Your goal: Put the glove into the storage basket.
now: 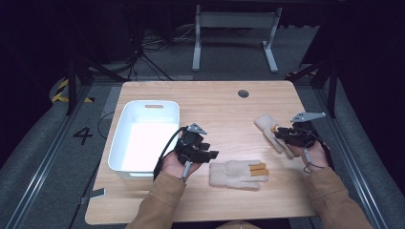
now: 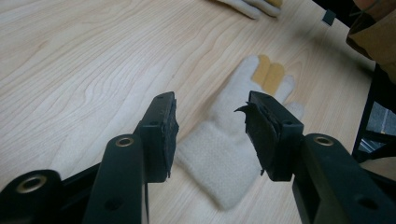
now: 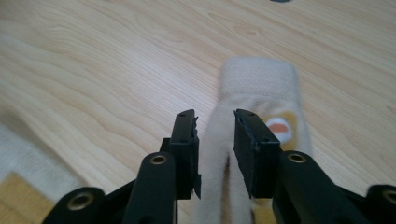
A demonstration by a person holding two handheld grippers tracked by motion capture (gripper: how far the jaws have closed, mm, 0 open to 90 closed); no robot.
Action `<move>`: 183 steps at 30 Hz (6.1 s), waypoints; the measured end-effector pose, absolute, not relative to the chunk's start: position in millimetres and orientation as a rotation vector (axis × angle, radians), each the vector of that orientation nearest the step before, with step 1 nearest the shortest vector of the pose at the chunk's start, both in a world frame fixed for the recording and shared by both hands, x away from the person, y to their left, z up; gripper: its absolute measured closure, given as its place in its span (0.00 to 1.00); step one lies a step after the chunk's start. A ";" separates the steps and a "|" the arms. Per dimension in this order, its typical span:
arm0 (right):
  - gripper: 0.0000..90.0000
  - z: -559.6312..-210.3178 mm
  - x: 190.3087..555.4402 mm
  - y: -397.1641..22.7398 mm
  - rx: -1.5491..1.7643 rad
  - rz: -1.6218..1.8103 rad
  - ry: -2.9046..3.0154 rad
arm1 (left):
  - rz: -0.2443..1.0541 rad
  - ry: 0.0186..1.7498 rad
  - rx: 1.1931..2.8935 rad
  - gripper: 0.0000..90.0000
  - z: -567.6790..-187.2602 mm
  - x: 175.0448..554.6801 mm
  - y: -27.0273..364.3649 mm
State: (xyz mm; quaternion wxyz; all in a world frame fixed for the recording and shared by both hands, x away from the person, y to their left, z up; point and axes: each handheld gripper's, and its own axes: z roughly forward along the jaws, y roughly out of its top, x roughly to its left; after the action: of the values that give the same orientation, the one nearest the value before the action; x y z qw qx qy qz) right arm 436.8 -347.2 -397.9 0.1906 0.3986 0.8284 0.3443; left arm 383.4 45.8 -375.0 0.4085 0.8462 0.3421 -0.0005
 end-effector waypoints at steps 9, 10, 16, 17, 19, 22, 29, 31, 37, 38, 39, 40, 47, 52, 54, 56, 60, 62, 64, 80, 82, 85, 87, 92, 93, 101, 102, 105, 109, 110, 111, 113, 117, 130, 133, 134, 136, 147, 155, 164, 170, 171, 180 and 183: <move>0.70 -412.0 456.3 -350.3 1.193 0.844 2.333 | 0.027 0.911 2.148 0.59 -377.5 377.3 56.5; 0.69 -412.4 458.2 -350.9 1.208 0.840 2.321 | 0.030 0.913 2.151 0.59 -377.9 377.1 57.4; 0.66 -413.4 467.4 -356.0 1.293 0.772 2.303 | 0.032 0.940 2.158 0.59 -379.9 374.4 62.2; 0.65 -414.0 469.0 -357.1 1.307 0.760 2.309 | 0.030 0.940 2.164 0.59 -380.1 374.0 62.7; 0.62 -415.6 472.3 -359.3 1.329 0.739 2.312 | 0.029 0.942 2.172 0.59 -380.9 372.8 63.4; 0.59 -417.6 477.3 -361.2 1.368 0.715 2.326 | 0.028 0.953 2.177 0.59 -381.7 371.6 65.3; 0.55 -421.7 484.2 -356.7 1.378 0.664 2.342 | 0.016 0.964 2.190 0.59 -384.3 370.7 67.9; 0.55 -423.2 485.0 -355.3 1.376 0.658 2.349 | 0.017 0.968 2.192 0.59 -384.5 370.2 67.9; 0.66 -432.1 487.4 -347.6 1.359 0.587 2.371 | 0.012 0.968 2.193 0.59 -384.8 370.4 68.0; 0.67 -432.1 487.2 -347.1 1.357 0.585 2.375 | 0.011 0.966 2.195 0.59 -385.0 370.6 67.7; 0.69 -431.9 486.9 -346.8 1.357 0.587 2.378 | 0.011 0.965 2.198 0.59 -385.2 370.8 67.4; 0.71 -431.6 486.8 -347.0 1.357 0.593 2.384 | 0.010 0.965 2.200 0.59 -385.4 370.9 67.1; 0.78 -427.1 485.5 -346.0 1.354 0.605 2.393 | 0.005 0.962 2.203 0.59 -385.7 371.1 66.0; 0.79 -417.1 483.8 -347.0 1.369 0.630 2.400 | 0.000 0.957 2.204 0.59 -385.0 372.6 65.5; 0.79 -413.0 481.5 -347.3 1.352 0.628 2.403 | -0.001 0.950 2.206 0.59 -384.8 373.5 64.3; 0.79 -409.5 477.7 -345.6 1.323 0.612 2.394 | -0.004 0.945 2.211 0.59 -384.9 374.0 62.4; 0.79 -402.7 472.0 -344.0 1.295 0.623 2.393 | -0.013 0.930 2.216 0.59 -384.8 375.7 58.8; 0.79 -399.8 469.3 -344.5 1.289 0.634 2.392 | -0.013 0.928 2.217 0.59 -384.6 376.3 57.5; 0.79 -397.5 466.9 -345.1 1.283 0.643 2.397 | -0.015 0.922 2.220 0.59 -384.6 377.0 56.1; 0.79 -369.4 448.0 -341.7 1.171 0.740 2.439 | -0.016 0.900 2.228 0.59 -382.4 378.1 51.9; 0.79 -366.4 446.0 -341.5 1.148 0.773 2.454 | -0.016 0.898 2.228 0.59 -382.0 378.4 52.0; 0.79 -361.1 441.9 -338.9 1.122 0.787 2.466 | -0.017 0.896 2.227 0.59 -381.3 379.0 52.3; 0.79 -357.7 439.1 -336.6 1.104 0.797 2.476 | -0.021 0.898 2.224 0.59 -381.2 379.1 52.0; 0.79 -352.2 433.8 -330.6 1.065 0.811 2.512 | -0.025 0.891 2.227 0.59 -381.4 379.8 50.7; 0.79 -351.1 432.7 -329.3 1.055 0.818 2.519 | -0.026 0.890 2.229 0.59 -381.3 379.8 50.5; 0.79 -342.5 424.4 -319.6 0.983 0.872 2.586 | -0.032 0.887 2.235 0.55 -381.8 380.3 49.6; 0.79 -342.1 423.6 -318.3 0.976 0.869 2.590 | -0.027 0.883 2.240 0.55 -381.7 380.3 49.5; 0.79 -340.5 420.9 -314.3 0.942 0.872 2.608 | -0.034 0.885 2.242 0.54 -381.8 380.3 49.0; 0.79 -338.0 416.0 -306.5 0.880 0.886 2.637 | -0.063 0.892 2.253 0.53 -381.5 381.0 48.4; 0.79 -337.4 414.5 -304.2 0.867 0.888 2.643 | -0.079 0.897 2.255 0.54 -381.4 381.3 48.2; 0.79 -337.0 413.2 -301.8 0.851 0.895 2.653 | -0.082 0.899 2.254 0.54 -381.3 381.4 48.0; 0.79 -336.4 410.8 -297.3 0.825 0.899 2.666 | -0.103 0.891 2.250 0.54 -380.7 382.2 48.5; 0.79 -336.2 406.3 -288.3 0.770 0.904 2.687 | -0.110 0.884 2.229 0.51 -377.9 382.5 50.4; 0.78 -343.1 391.5 -253.9 0.560 0.932 2.761 | -0.110 0.838 2.262 0.51 -377.4 380.2 49.2; 0.78 -346.5 389.4 -246.2 0.516 0.925 2.776 | -0.108 0.840 2.269 0.51 -378.2 380.1 48.8; 0.78 -347.3 388.5 -244.1 0.508 0.927 2.785 | -0.111 0.839 2.267 0.50 -378.2 380.1 48.8; 0.78 -348.9 386.7 -240.0 0.486 0.926 2.797 | -0.112 0.837 2.267 0.50 -378.2 380.0 48.5; 0.78 -355.1 379.5 -226.0 0.363 0.951 2.857 | -0.108 0.842 2.278 0.52 -379.3 380.2 47.7; 0.77 -362.6 375.8 -217.0 0.299 0.932 2.903 | -0.112 0.855 2.277 0.53 -379.9 380.7 47.6; 0.77 -373.2 376.6 -212.3 0.254 0.914 2.950 | -0.113 0.855 2.284 0.53 -381.0 381.1 47.2; 0.76 -378.3 374.3 -208.1 0.193 0.893 2.993 | -0.112 0.852 2.283 0.53 -381.6 380.6 46.0; 0.76 -378.3 374.3 -208.1 0.193 0.893 2.993 | -0.112 0.852 2.283 0.53 -381.6 380.6 46.0; 0.76 -386.1 381.4 -211.9 0.225 0.834 2.996 | -0.110 0.849 2.293 0.53 -382.3 380.6 44.7; 0.75 -389.6 383.6 -212.5 0.234 0.806 3.008 | -0.116 0.844 2.303 0.53 -383.7 380.6 42.9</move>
State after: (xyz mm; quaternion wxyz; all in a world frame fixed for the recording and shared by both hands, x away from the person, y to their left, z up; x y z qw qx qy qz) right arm 383.6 -212.5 -389.6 0.0096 0.0749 0.9632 0.2580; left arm 380.6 42.9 -383.7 0.3361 0.8833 0.3238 -0.0443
